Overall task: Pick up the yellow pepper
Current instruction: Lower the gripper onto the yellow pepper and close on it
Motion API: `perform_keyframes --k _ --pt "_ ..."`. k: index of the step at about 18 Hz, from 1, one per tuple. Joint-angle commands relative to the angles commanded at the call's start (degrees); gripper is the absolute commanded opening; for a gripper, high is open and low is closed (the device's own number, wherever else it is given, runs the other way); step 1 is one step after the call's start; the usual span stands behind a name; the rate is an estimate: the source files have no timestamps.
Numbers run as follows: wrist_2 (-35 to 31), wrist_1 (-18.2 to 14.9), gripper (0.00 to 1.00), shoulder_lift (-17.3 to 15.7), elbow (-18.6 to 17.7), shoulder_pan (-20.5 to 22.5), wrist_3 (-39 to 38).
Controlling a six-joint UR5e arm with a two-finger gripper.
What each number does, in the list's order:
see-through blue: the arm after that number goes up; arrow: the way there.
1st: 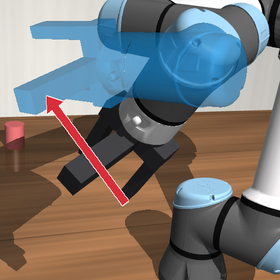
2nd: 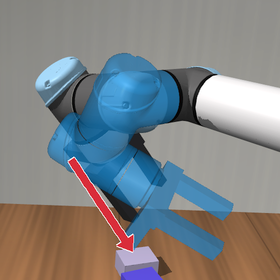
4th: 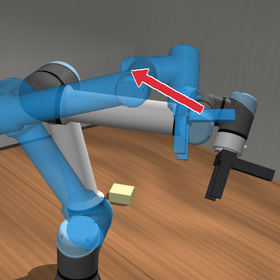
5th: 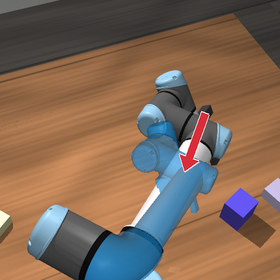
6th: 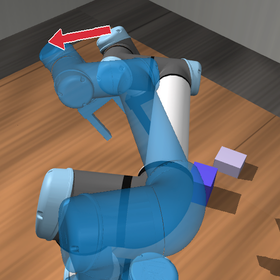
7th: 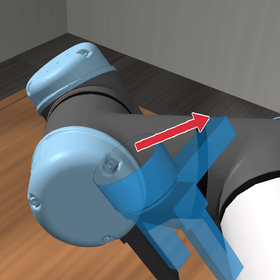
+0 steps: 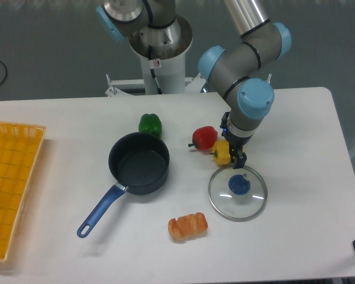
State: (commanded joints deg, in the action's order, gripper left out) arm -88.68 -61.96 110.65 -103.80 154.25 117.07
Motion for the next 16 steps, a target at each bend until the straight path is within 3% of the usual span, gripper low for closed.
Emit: perform_keyframes --k 16 --pt "-1.4 0.0 1.0 0.79 -0.44 -0.35 0.26"
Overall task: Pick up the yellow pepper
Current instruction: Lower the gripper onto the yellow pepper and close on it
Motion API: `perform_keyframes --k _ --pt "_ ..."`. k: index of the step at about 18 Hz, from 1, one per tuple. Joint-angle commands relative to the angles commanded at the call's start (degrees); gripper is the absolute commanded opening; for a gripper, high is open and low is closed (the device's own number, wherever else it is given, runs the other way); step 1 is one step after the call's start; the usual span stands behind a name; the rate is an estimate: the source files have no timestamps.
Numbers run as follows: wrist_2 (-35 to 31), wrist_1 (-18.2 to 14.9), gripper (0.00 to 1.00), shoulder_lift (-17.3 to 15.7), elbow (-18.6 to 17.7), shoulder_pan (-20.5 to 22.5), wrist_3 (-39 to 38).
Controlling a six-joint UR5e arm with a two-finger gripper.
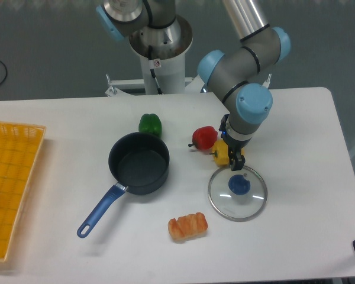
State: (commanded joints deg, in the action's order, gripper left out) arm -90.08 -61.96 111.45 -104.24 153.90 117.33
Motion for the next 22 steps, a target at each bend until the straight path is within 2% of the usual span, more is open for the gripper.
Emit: perform_keyframes --k 5,16,18,20,22 --pt "-1.68 0.0 0.87 0.0 0.09 -0.53 -0.18" --pt "-1.59 0.0 0.87 0.79 0.09 -0.97 -0.79" --pt "-1.59 0.0 0.81 0.7 0.09 -0.88 -0.7" --pt "-1.68 0.0 0.71 0.62 0.18 -0.88 -0.79" --pt "-1.68 0.0 0.7 0.62 0.26 -0.88 -0.7"
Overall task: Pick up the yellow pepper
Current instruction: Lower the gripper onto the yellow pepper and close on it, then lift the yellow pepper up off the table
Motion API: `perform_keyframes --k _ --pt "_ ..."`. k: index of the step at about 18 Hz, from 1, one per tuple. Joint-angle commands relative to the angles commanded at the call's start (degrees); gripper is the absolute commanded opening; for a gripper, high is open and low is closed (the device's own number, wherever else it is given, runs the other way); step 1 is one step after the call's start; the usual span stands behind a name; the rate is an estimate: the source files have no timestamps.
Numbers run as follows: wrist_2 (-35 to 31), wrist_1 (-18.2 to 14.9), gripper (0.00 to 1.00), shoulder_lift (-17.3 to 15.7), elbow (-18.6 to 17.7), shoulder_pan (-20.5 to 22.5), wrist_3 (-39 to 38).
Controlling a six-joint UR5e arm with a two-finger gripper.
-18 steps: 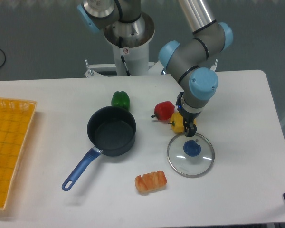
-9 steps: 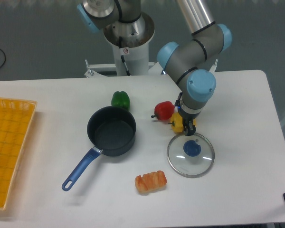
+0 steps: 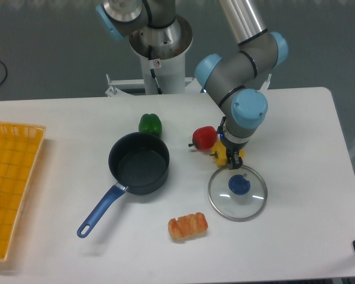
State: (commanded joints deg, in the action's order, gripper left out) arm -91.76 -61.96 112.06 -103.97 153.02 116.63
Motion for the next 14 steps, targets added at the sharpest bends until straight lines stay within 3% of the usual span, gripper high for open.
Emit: perform_keyframes --k 5,14 --pt "-0.18 0.0 0.63 -0.26 0.97 0.0 -0.17" --pt "0.52 -0.79 0.63 -0.7 5.97 0.79 -4.21"
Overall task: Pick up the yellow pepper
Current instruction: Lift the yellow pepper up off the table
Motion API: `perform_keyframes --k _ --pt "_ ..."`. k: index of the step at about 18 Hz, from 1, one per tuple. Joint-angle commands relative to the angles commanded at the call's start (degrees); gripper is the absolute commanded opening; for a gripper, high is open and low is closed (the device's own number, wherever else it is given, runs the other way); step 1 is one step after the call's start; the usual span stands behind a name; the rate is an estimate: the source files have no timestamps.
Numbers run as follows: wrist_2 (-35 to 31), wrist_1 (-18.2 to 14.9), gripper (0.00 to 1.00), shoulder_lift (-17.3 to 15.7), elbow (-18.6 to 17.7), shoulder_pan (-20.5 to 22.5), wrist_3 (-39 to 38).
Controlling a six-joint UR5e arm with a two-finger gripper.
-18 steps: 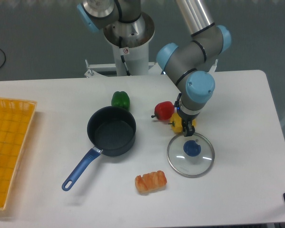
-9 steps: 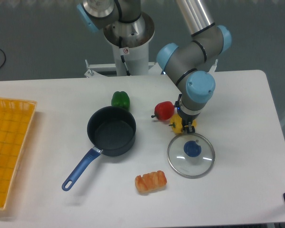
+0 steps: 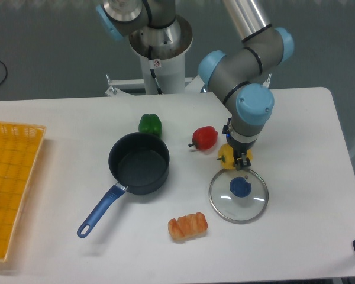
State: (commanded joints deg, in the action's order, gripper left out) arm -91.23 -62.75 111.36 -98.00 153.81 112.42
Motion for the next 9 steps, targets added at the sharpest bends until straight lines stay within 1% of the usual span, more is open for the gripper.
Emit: perform_keyframes --k 4,6,9 --pt "1.49 0.0 0.63 -0.18 2.2 0.27 -3.6" --pt "2.2 -0.09 0.62 -1.14 2.73 0.26 -5.19" --pt "2.2 0.0 0.61 -1.23 3.08 0.35 -5.19"
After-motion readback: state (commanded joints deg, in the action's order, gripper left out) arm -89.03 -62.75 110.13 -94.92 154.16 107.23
